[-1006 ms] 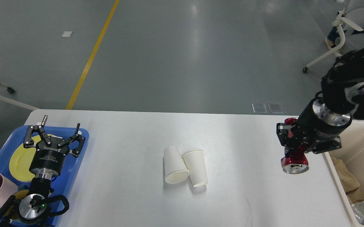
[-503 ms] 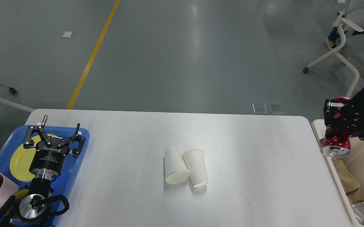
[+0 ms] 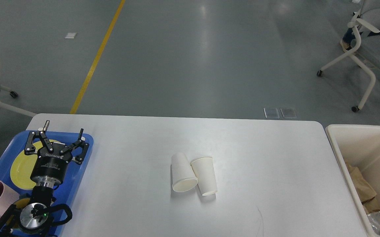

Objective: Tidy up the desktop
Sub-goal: 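Release the red can into the bin with the right gripper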

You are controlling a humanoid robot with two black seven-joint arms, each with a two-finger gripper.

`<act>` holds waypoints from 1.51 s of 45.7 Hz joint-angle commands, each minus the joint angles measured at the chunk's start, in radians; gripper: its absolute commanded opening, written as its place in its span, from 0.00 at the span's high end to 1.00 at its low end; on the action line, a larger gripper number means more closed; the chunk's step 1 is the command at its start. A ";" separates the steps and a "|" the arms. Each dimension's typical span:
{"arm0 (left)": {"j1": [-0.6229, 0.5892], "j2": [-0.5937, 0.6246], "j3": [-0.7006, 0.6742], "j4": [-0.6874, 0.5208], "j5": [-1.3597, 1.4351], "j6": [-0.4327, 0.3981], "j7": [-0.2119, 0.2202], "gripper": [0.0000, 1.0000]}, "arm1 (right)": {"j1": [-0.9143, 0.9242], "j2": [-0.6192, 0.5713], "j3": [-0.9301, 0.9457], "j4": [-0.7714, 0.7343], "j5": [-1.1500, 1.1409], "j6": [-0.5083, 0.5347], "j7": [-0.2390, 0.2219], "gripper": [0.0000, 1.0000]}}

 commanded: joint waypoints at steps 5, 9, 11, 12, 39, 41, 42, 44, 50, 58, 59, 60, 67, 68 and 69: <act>0.000 0.000 0.000 0.000 0.000 0.000 0.000 0.04 | -0.462 0.018 0.281 -0.375 -0.001 -0.109 0.002 1.00; 0.000 0.000 0.000 0.000 0.000 0.000 0.000 0.04 | -0.642 0.087 0.365 -0.559 -0.001 -0.111 -0.001 1.00; 0.000 0.000 0.000 0.000 0.000 0.000 0.001 0.04 | -0.718 0.134 0.393 -0.669 -0.001 -0.111 -0.003 1.00; 0.000 0.000 0.000 0.000 0.001 0.000 0.001 0.04 | -0.754 0.156 0.402 -0.723 -0.001 -0.111 -0.003 1.00; 0.000 0.000 -0.002 0.000 0.000 0.000 0.001 0.04 | -0.926 0.283 0.442 -0.956 -0.001 -0.135 -0.034 0.00; 0.000 0.000 -0.002 0.000 0.000 0.000 0.000 0.04 | -0.926 0.286 0.442 -0.955 -0.001 -0.135 -0.034 0.00; 0.000 0.000 -0.002 0.000 0.001 0.000 0.001 0.04 | -0.924 0.289 0.442 -0.955 -0.001 -0.135 -0.034 0.00; 0.000 0.000 -0.002 0.000 0.000 0.000 0.001 0.04 | -0.926 0.294 0.442 -0.955 -0.001 -0.137 -0.034 0.00; 0.000 0.000 -0.002 0.000 0.000 0.000 0.001 0.04 | -0.924 0.296 0.442 -0.953 -0.001 -0.137 -0.034 0.00; 0.000 0.000 0.000 0.000 0.000 0.000 0.001 0.04 | -0.912 0.296 0.443 -0.952 -0.001 -0.137 -0.034 0.00; 0.000 0.000 -0.002 0.000 0.000 0.000 0.000 0.04 | -0.907 0.296 0.445 -0.950 -0.001 -0.135 -0.034 0.00; 0.000 0.000 -0.002 0.000 0.000 0.000 0.001 0.04 | -0.903 0.296 0.445 -0.949 -0.001 -0.134 -0.034 0.00; 0.000 0.000 -0.002 0.000 0.000 0.000 0.001 0.04 | -0.797 0.261 0.446 -0.842 -0.014 -0.121 -0.040 0.00; 0.000 0.000 -0.002 0.000 0.000 0.000 0.001 0.04 | -0.780 0.245 0.446 -0.820 -0.017 -0.120 -0.041 0.00; 0.000 0.000 -0.002 0.000 0.000 0.000 0.000 0.04 | -0.757 0.230 0.445 -0.791 -0.019 -0.118 -0.046 0.00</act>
